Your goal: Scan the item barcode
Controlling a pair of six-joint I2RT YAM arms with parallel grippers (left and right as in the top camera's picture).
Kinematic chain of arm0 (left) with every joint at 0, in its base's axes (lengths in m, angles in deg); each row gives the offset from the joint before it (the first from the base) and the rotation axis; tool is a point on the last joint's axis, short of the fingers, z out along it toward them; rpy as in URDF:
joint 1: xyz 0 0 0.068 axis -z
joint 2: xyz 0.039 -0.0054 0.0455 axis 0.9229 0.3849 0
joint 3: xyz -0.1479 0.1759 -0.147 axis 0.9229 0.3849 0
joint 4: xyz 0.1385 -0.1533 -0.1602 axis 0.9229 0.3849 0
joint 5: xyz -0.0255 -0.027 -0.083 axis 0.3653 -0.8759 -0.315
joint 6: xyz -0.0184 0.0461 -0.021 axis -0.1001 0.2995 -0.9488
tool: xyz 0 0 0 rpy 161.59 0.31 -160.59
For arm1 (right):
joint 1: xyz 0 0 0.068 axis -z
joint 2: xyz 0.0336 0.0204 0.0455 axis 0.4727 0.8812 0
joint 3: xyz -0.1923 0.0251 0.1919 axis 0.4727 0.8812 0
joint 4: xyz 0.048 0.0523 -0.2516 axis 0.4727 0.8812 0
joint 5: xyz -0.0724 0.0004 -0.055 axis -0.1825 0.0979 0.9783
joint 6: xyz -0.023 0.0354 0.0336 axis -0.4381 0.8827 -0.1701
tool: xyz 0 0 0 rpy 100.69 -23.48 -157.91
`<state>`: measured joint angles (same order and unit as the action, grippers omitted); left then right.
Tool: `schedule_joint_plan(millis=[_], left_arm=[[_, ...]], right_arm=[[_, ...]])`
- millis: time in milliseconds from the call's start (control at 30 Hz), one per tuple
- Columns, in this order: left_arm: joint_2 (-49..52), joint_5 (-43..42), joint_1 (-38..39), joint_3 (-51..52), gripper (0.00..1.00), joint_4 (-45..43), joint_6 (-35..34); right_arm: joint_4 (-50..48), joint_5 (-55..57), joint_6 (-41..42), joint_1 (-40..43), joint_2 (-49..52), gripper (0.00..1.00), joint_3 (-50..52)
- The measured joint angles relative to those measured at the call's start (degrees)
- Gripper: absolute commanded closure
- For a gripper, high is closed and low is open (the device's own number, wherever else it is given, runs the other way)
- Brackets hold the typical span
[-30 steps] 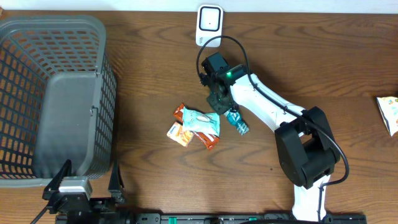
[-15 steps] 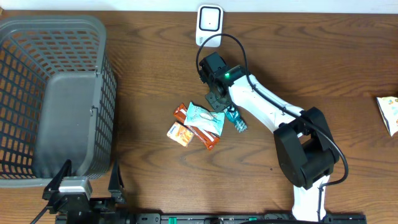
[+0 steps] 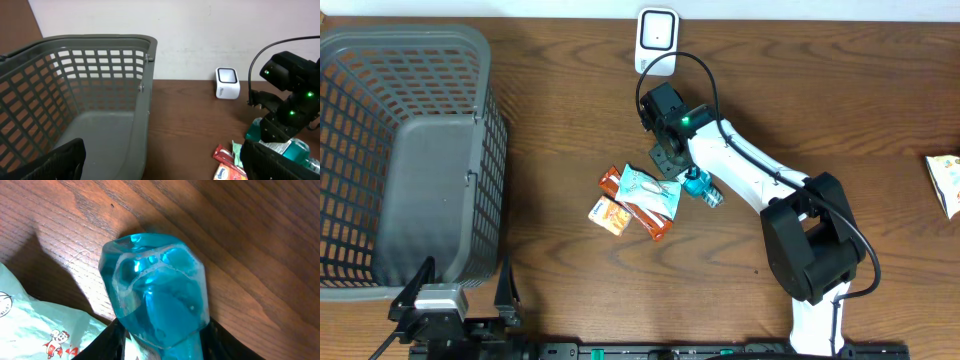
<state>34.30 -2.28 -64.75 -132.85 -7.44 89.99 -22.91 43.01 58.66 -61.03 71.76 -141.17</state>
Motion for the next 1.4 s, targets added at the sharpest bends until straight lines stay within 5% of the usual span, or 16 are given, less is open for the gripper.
schedule_joint_plan(millis=[167, 600, 1067, 1400], left_arm=[[0.00, 0.00, 0.00, 0.00, 0.02, 0.00, 0.00], [0.00, 0.00, 0.00, 0.00, 0.02, 0.02, 0.00], [0.00, 0.00, 0.00, 0.00, 0.02, 0.00, 0.00], [0.00, 0.00, 0.00, 0.00, 0.02, 0.02, 0.00]], right_arm=[[0.13, -0.68, 0.87, 0.00, 0.00, 0.74, -0.11], [0.22, 1.11, 5.60, -0.26, 0.00, 0.74, -0.42], [-0.04, 3.26, 6.43, -2.47, 0.00, 0.48, -0.42], [0.50, 3.30, 6.45, -2.47, 0.00, 0.60, -0.42]])
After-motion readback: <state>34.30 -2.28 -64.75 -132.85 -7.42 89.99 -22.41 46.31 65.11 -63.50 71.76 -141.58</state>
